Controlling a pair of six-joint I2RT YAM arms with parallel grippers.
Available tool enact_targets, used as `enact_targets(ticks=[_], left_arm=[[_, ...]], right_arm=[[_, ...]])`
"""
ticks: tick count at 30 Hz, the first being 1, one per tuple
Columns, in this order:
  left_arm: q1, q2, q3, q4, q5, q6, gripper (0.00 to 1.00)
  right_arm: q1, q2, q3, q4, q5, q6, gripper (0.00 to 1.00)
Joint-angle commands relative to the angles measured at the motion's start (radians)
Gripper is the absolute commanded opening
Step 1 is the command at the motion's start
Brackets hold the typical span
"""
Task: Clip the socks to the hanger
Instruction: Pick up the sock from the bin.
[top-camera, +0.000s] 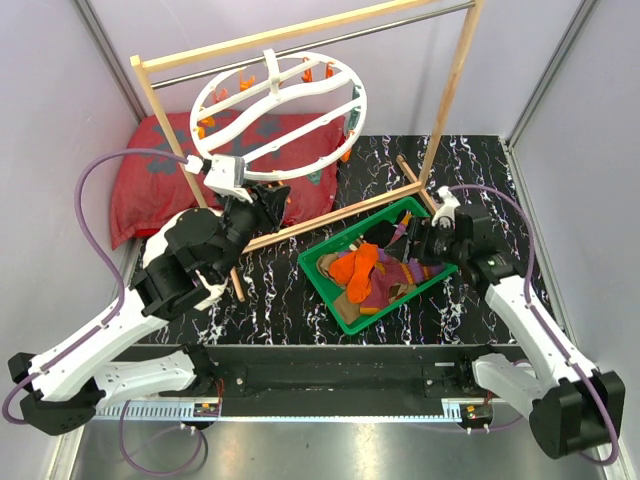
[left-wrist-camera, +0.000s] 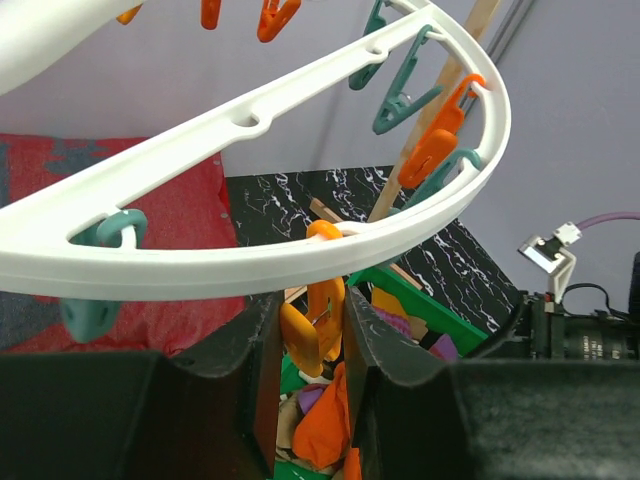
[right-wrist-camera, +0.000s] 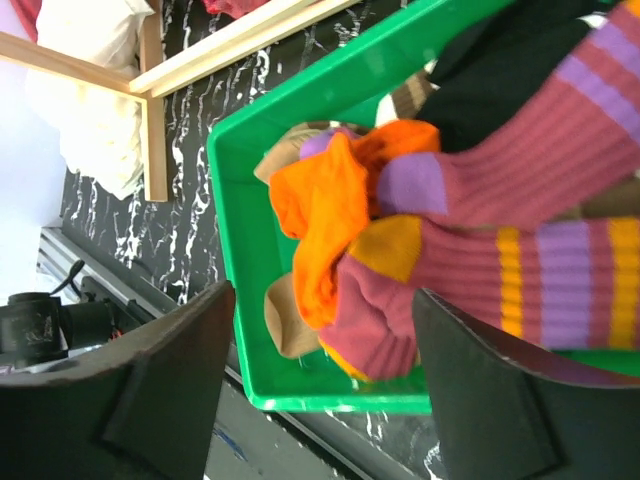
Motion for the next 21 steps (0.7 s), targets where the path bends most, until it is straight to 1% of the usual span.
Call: enact_targets(ticks=[1, 3, 7, 11, 13, 16, 21], left_arm=[[0.004, 0.012, 0.048, 0.002, 0.035, -0.008, 0.00], [0.005, 0.015, 0.053, 0.000, 0.034, -0.007, 0.00], [0.005, 0.019, 0.058, -0.004, 0.032, -0.011, 0.00], [0.007, 0.024, 0.061, -0.009, 0.029, -0.013, 0.00], [0.008, 0.022, 0.061, -0.009, 0.029, -0.013, 0.00], [0.010, 0.024, 0.065, -0.015, 0.031, -0.011, 0.00], [0.010, 0.024, 0.072, -0.018, 0.034, -0.014, 0.00]], right_arm=[[0.054, 0.076, 0.034, 0.161, 0.033, 0.067, 0.78], [0.083, 0.120, 0.034, 0.187, 0.067, 0.090, 0.75], [0.103, 0.198, 0.035, 0.238, 0.130, 0.136, 0.70], [0.134, 0.275, 0.028, 0.279, 0.220, 0.143, 0.66], [0.140, 0.301, 0.015, 0.325, 0.221, 0.139, 0.64], [0.149, 0.346, 0.012, 0.376, 0.179, 0.128, 0.61], [0.168, 0.364, 0.008, 0.382, 0.122, 0.116, 0.50]])
